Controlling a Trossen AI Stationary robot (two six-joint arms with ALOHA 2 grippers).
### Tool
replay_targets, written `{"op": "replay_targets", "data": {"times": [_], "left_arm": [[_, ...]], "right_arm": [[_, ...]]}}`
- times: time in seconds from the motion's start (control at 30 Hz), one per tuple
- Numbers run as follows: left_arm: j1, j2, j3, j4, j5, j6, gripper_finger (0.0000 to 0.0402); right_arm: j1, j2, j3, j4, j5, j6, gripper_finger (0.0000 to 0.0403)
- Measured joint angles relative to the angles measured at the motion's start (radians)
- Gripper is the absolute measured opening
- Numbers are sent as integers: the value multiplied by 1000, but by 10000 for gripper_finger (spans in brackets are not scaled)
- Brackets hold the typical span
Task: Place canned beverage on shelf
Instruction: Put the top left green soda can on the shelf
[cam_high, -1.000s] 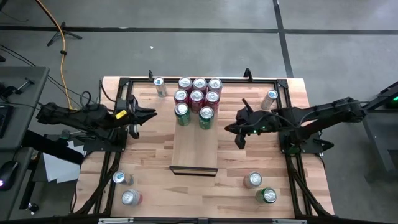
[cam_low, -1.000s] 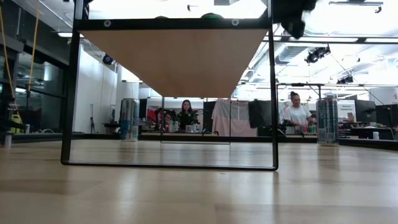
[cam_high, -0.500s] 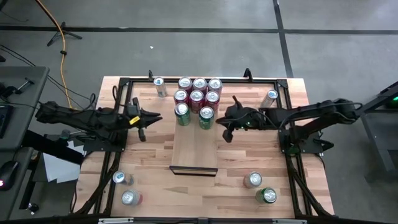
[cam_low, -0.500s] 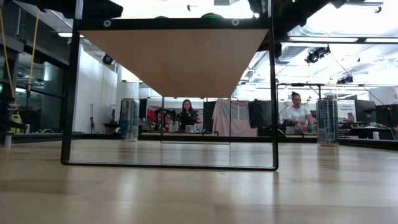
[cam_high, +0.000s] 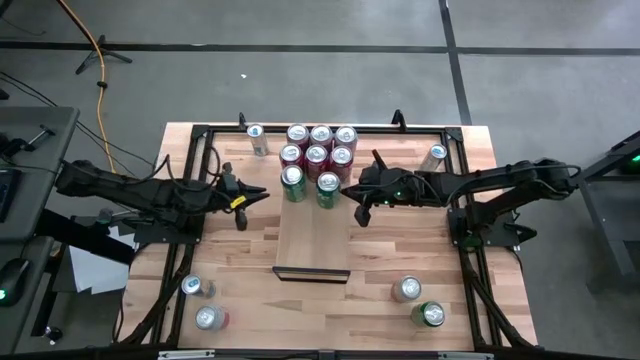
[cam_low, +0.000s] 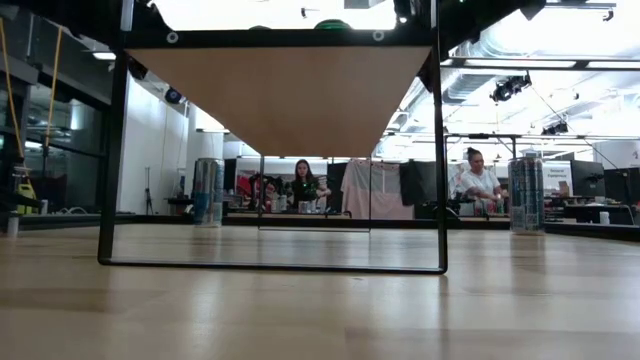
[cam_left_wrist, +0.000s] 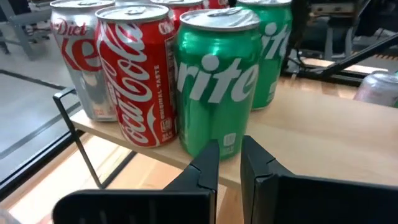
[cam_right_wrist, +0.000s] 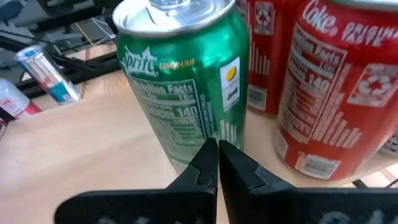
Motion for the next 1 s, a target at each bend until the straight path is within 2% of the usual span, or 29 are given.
{"op": "replay_targets", "data": {"times": [0.3,0.47,0.67,1.0], "left_arm": [[78,64,1,7,95,-1,0],[107,74,1,18,105,1,0],[153,81,1,59,180,52,0],[227,81,1,66,241,54,0]], "right_arm": [[0,55,0,118,-1,3,0],[-1,66,0,144,-2,19,0],[-1,66,0,178,0,19,0],[-1,66,0,217,27,22,0]]}}
